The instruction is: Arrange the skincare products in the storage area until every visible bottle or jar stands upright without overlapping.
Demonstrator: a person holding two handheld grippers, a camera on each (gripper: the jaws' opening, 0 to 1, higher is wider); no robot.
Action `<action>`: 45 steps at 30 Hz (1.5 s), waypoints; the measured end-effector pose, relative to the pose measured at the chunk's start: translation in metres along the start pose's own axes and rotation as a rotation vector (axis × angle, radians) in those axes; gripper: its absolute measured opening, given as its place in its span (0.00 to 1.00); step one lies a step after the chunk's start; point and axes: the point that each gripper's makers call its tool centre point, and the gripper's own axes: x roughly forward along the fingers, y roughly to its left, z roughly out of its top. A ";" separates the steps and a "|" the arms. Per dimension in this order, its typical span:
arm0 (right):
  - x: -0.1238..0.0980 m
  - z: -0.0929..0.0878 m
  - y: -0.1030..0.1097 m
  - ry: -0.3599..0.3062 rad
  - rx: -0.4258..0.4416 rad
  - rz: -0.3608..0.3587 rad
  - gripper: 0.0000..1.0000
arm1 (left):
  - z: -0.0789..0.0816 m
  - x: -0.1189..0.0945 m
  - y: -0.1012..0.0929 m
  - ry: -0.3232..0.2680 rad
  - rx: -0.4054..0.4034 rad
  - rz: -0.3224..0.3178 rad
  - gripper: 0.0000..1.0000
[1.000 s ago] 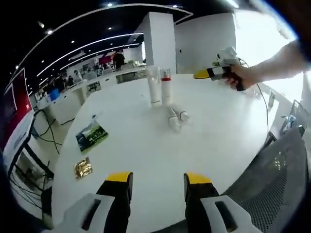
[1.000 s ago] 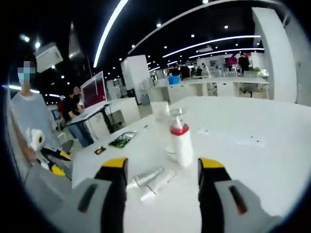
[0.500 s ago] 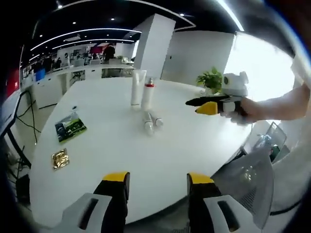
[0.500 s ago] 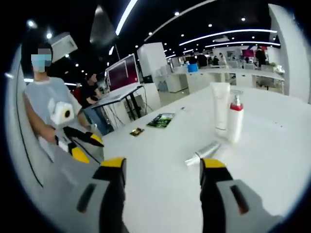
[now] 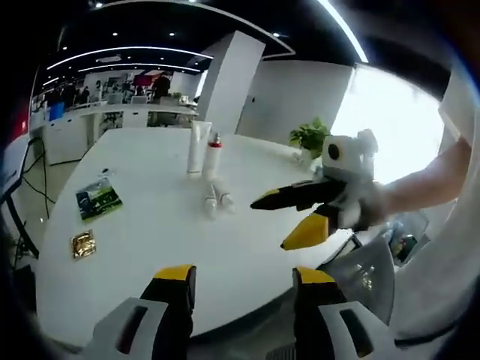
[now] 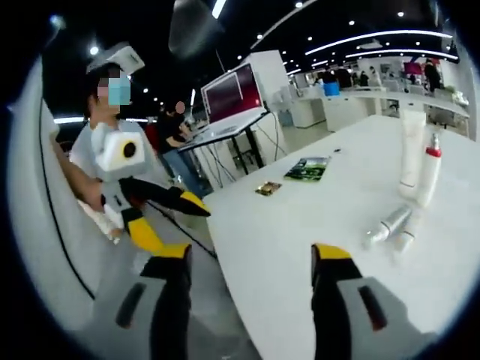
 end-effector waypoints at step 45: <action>-0.006 0.008 -0.008 -0.110 0.125 -0.104 0.75 | 0.008 0.000 0.027 -0.095 -0.171 0.068 0.60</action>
